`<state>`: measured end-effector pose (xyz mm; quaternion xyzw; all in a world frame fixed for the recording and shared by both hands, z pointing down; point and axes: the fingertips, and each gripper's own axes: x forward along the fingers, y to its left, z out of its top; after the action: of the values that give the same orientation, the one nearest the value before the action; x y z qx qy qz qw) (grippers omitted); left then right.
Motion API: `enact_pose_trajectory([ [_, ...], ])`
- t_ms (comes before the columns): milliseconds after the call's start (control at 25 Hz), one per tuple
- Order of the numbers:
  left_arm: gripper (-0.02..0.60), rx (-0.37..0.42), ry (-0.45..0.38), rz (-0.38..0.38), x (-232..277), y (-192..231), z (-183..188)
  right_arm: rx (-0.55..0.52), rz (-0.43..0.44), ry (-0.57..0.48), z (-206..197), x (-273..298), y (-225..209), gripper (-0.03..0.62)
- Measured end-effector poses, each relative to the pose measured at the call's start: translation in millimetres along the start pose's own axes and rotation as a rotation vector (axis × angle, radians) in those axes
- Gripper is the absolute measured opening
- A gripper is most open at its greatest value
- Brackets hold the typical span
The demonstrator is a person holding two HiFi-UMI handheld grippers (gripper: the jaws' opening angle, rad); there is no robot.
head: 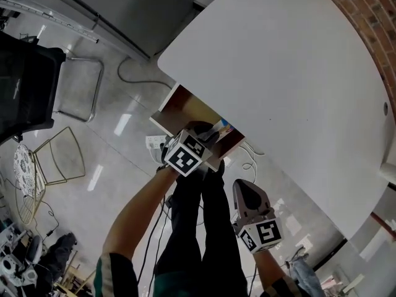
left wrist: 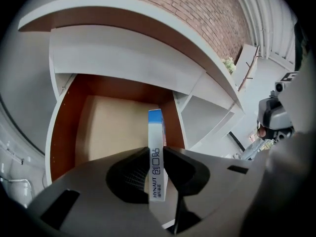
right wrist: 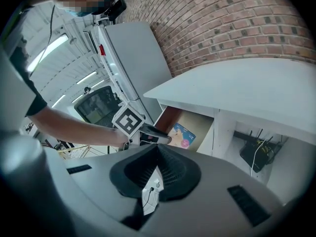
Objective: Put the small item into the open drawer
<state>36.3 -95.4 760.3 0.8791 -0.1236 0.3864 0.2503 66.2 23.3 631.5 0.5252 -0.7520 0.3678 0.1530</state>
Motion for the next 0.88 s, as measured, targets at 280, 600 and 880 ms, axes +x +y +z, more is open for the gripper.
enact_pose_trajectory([
  [280,0.101,-0.102,0.028,0.002,23,7,-7,-0.014,-0.005,0.019,-2,0,-3,0.023],
  [600,0.101,-0.115,0.088,0.026,42,17,-7,-0.014,-0.010,0.031,-7,0,-5,0.023],
  [880,0.101,-0.083,0.109,0.015,58,20,-4,-0.011,-0.010,0.038,-6,1,-7,0.023],
])
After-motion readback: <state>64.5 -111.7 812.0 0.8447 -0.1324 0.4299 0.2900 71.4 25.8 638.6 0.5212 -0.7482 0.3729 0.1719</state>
